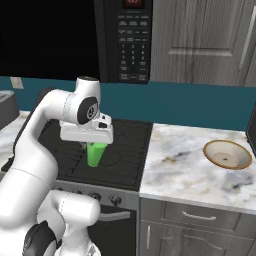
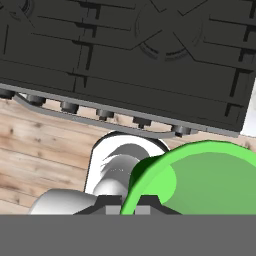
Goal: Pick the cup and bowl from the counter and place them on the counter next to the sink.
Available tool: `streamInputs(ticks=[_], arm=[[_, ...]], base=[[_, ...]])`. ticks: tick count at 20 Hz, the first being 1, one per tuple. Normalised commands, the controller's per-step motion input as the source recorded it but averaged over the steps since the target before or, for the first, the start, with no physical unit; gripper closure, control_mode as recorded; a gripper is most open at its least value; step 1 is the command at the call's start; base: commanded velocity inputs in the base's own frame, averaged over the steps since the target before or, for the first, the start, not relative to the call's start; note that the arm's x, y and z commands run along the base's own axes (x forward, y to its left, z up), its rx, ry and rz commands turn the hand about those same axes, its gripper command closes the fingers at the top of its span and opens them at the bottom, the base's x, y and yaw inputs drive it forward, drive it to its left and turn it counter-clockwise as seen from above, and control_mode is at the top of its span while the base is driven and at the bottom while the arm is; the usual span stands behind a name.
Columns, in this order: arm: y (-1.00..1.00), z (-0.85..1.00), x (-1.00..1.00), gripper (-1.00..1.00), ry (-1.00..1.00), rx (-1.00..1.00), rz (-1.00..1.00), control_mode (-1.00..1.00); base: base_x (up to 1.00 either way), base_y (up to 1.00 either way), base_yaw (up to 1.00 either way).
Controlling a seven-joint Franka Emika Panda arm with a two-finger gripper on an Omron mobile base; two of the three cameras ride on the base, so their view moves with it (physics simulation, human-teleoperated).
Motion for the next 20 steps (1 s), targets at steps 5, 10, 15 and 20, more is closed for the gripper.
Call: streamInputs(ticks=[5,10,15,20], arm=[[0.0,0.0,0.0,1.0,0.0,0.0,0.0,1.0],[0.0,0.0,0.0,1.0,0.0,0.0,0.0,1.0],[0.0,0.0,0.0,1.0,0.0,0.0,0.0,1.0],[0.0,0.0,0.0,1.0,0.0,0.0,0.0,1.0]], base=[[-0.95,0.16,0.01],[-0.32,0.07,0.01],[0.0,0.91,0.51],[0.0,0.91,0.8]])
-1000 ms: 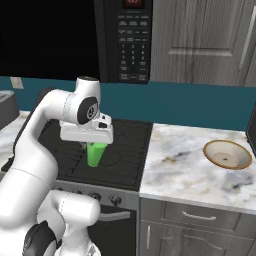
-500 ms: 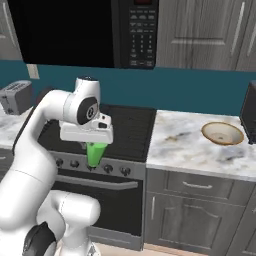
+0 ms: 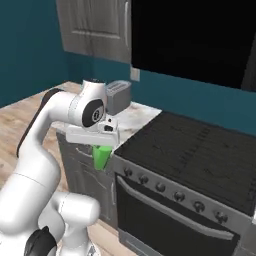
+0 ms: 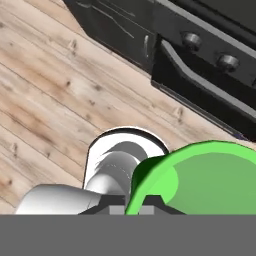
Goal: Pick the cup and bowl from the counter and place them on the counter next to the sink.
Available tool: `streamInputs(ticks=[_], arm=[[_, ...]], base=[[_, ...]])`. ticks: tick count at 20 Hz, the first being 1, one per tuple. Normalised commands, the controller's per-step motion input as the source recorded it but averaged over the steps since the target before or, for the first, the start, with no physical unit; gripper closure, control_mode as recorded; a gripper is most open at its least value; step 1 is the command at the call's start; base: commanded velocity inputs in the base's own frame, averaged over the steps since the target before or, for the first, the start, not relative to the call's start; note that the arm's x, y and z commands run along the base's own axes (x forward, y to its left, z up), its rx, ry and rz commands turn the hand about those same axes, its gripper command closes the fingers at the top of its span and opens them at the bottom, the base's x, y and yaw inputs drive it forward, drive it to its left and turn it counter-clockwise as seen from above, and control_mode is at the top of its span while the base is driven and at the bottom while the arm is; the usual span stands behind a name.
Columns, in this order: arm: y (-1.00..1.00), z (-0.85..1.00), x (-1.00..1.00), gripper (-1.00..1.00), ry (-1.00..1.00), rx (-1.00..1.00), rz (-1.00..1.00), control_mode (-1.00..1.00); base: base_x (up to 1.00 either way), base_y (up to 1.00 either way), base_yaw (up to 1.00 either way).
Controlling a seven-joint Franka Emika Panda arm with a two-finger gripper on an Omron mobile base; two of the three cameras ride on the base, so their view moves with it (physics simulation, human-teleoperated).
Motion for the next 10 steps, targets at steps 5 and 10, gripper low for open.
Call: streamInputs(ticks=[5,10], arm=[[0.0,0.0,0.0,1.0,0.0,0.0,0.0,1.0],[0.0,0.0,0.0,1.0,0.0,0.0,0.0,1.0]], base=[[0.0,0.94,0.75],[0.0,0.74,0.7]])
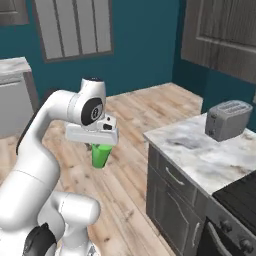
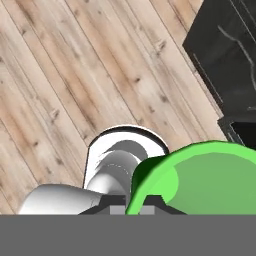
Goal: Pick the cup and bowl from the counter and place them on the counter next to the sink.
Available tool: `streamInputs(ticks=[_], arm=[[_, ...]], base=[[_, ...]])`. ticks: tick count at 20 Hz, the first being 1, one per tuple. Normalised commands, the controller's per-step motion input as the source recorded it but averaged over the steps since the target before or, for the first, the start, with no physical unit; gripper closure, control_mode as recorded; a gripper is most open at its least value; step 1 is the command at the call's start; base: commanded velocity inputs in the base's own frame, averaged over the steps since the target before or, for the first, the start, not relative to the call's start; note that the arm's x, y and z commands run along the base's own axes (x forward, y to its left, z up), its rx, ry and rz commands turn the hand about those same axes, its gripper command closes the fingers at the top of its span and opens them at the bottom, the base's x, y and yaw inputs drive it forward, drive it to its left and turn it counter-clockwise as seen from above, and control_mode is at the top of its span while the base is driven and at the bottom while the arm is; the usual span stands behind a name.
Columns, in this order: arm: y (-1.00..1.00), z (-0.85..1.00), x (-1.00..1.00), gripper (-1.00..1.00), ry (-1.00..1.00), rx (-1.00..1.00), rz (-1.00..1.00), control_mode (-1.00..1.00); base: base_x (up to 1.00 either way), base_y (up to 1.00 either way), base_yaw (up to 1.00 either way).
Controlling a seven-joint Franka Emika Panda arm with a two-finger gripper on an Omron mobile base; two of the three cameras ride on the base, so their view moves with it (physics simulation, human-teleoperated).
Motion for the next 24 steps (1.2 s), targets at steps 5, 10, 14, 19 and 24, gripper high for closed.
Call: streamInputs(ticks=[5,10,14,19,24], arm=[[0.0,0.0,0.0,1.0,0.0,0.0,0.0,1.0],[0.0,0.0,0.0,1.0,0.0,0.0,0.0,1.0],[0.0,0.0,0.0,1.0,0.0,0.0,0.0,1.0],[0.0,0.0,0.0,1.0,0.0,0.0,0.0,1.0],[0.0,0.0,0.0,1.0,0.0,0.0,0.0,1.0]], base=[[0.0,0.47,0.67],[0.2,0.33,0.52],[1.0,0.26,0.06],[1.0,0.37,0.0],[1.0,0.5,0.0]])
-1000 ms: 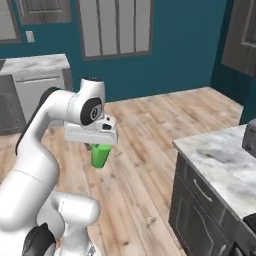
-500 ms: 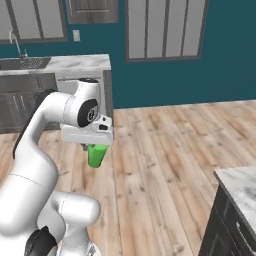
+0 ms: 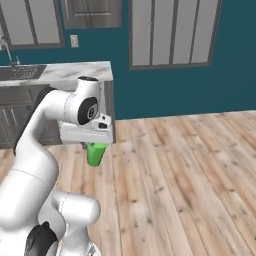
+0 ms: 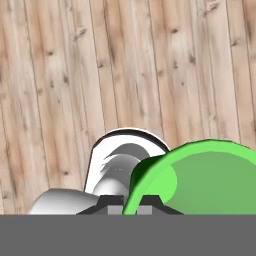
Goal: Pick the cup and bowl from the counter and place them on the counter next to the sink.
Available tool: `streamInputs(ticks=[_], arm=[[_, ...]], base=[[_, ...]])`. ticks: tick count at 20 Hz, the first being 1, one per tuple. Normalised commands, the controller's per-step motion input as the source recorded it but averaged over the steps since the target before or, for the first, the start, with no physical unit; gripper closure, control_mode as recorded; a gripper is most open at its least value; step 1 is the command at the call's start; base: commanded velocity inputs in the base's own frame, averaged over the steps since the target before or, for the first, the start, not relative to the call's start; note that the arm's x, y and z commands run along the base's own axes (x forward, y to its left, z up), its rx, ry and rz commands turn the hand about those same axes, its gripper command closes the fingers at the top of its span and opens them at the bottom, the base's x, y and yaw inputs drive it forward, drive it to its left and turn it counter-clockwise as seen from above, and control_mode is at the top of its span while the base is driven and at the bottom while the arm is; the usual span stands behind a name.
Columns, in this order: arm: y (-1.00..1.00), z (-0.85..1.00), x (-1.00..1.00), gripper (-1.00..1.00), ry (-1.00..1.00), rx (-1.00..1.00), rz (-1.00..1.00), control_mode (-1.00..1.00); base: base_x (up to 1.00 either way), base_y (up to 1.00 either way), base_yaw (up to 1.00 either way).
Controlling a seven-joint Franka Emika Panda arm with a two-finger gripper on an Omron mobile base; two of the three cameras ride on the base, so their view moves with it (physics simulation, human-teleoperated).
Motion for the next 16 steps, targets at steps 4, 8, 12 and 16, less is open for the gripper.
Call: streamInputs(ticks=[4,8,12,16], arm=[[0.0,0.0,0.0,1.0,0.0,0.0,0.0,1.0],[0.0,0.0,0.0,1.0,0.0,0.0,0.0,1.0],[0.0,0.0,0.0,1.0,0.0,0.0,0.0,1.0],[0.0,0.0,0.0,1.0,0.0,0.0,0.0,1.0]], base=[[1.0,0.75,0.0],[1.0,0.89,0.01],[1.0,0.99,0.07],[1.0,0.93,0.07]])
